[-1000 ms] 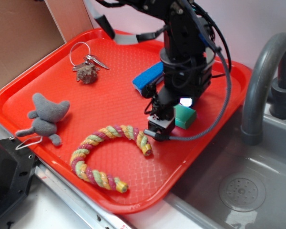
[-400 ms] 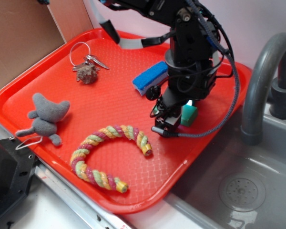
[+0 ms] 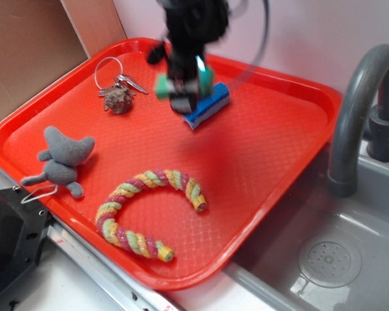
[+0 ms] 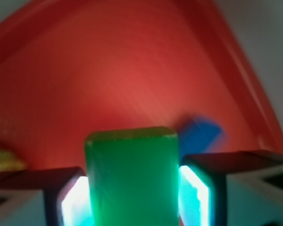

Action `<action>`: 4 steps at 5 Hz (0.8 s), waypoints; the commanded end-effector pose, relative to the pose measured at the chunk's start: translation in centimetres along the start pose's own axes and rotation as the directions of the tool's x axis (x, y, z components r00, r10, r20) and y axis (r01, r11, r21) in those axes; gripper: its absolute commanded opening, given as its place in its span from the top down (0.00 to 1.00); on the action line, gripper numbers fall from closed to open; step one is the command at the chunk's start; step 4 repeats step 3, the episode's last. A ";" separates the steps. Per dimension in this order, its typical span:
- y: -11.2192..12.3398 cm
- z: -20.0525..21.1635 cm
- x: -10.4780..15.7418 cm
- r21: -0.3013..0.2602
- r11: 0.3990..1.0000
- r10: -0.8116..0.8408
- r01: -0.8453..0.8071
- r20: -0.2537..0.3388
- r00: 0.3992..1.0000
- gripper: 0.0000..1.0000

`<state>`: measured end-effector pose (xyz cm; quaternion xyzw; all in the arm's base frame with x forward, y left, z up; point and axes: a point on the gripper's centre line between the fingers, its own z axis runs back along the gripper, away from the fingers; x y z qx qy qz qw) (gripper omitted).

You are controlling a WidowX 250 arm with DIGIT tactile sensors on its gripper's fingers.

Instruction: Grab the green block.

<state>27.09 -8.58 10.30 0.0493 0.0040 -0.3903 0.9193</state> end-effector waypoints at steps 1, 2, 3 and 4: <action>-2.6 11.0 -4.8 -0.006 0.878 0.476 -0.479 0.122 0.871 1.00; -3.0 12.7 -6.6 -0.075 0.729 0.684 -0.681 0.120 0.719 1.00; -2.5 12.1 -6.7 -0.153 0.679 0.734 -0.718 0.096 0.673 1.00; -2.5 12.1 -6.7 -0.153 0.679 0.734 -0.718 0.096 0.673 1.00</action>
